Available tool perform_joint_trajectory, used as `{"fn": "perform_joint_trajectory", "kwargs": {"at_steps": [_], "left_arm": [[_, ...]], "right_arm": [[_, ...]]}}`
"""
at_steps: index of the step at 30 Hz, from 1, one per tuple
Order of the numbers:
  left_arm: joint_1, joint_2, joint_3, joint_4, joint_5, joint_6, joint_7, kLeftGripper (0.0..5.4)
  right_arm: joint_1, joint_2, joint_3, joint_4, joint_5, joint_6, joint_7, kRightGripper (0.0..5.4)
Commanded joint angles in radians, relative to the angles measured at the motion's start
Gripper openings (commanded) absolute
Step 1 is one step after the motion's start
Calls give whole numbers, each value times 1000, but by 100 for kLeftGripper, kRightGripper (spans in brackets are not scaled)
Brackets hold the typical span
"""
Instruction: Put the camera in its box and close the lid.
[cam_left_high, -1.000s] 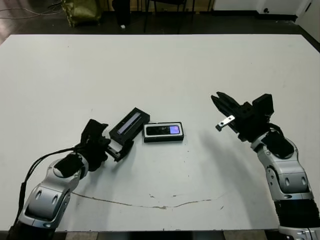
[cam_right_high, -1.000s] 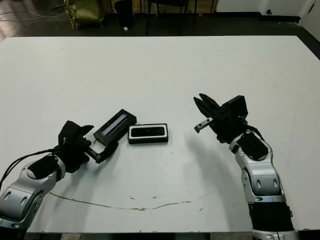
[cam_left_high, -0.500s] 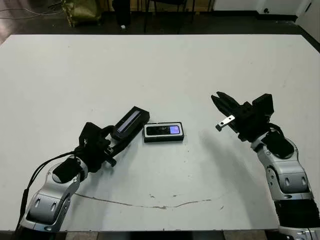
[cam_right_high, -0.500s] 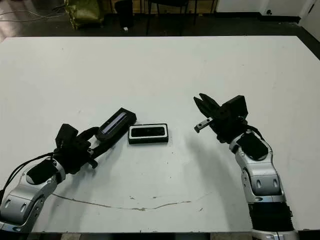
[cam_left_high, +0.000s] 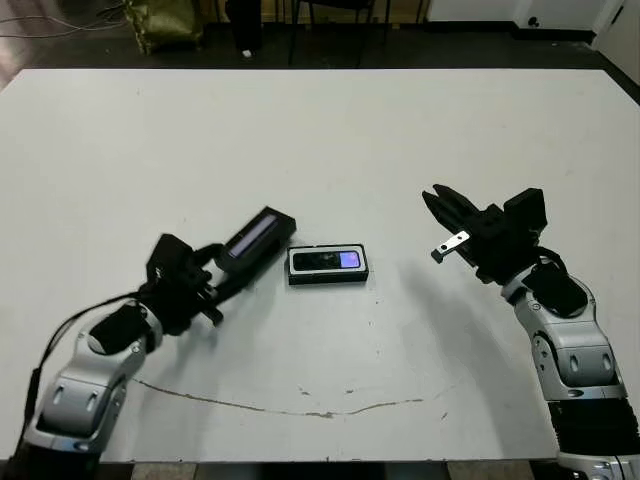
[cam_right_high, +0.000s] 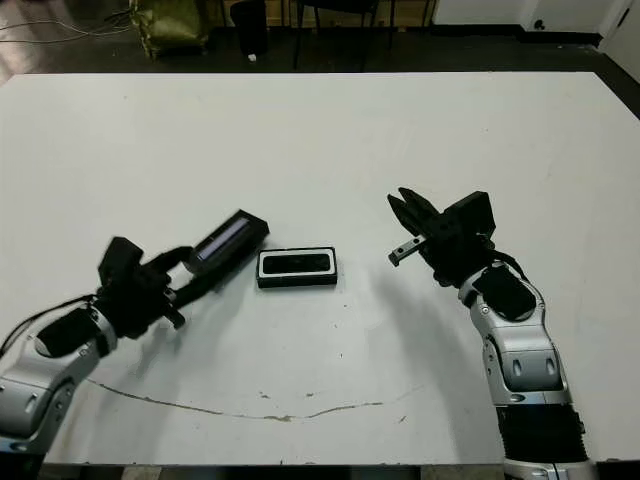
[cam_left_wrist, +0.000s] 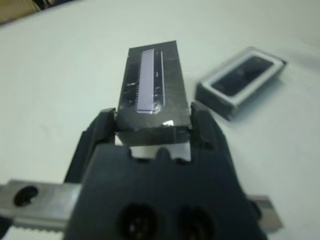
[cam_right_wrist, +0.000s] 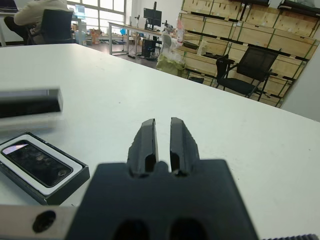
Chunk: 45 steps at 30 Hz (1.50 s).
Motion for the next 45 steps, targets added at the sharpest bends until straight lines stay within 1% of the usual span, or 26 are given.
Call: {"fn": "perform_joint_trajectory", "kwargs": {"at_steps": [1, 6, 8, 11, 14, 17, 21, 26, 28, 30, 33, 36, 39, 42, 45], "left_arm": [[-33, 15, 46, 13, -5, -24, 15, 192], [-118, 27, 97, 71, 3, -67, 26, 192], [-151, 42, 100, 102, 16, -89, 21, 192], [-193, 56, 100, 173, 5, -151, -23, 192], [-250, 71, 92, 287, -34, -231, -142, 192], [-312, 93, 69, 395, -61, -273, -276, 192], [-396, 116, 18, 523, -54, -290, -416, 192], [-476, 137, -47, 622, -28, -263, -538, 192], [-490, 137, -64, 641, -18, -271, -570, 192], [-500, 137, -76, 659, -11, -289, -601, 192], [-513, 134, -89, 687, -7, -304, -641, 192], [-521, 133, -101, 708, 9, -315, -658, 192], [-515, 127, -104, 715, 22, -336, -655, 190], [-510, 119, -106, 721, 24, -326, -649, 190], [-506, 109, -107, 728, 10, -313, -664, 190]], "right_arm": [[16, -2, -3, 17, 7, 4, 6, 0], [15, -4, 2, 11, -6, 7, -2, 0], [15, -4, 1, 9, -5, 14, -4, 0], [16, -4, 0, 2, -5, 24, -9, 0], [18, -5, -1, -4, -5, 31, -14, 0], [18, -10, 1, -8, -12, 30, -19, 0], [14, -9, -5, 1, 1, 29, -11, 0], [15, -10, -18, -11, 22, 44, -12, 0], [16, -7, -28, -13, 38, 51, -13, 0], [17, -1, -44, -18, 67, 74, -14, 0], [14, 13, -77, -14, 147, 117, 0, 0], [3, 14, -98, 18, 205, 130, 32, 0], [-6, 7, -101, 39, 212, 120, 45, 0], [-5, 3, -95, 27, 192, 119, 32, 0], [-3, 7, -91, 28, 175, 101, 29, 0]]}}
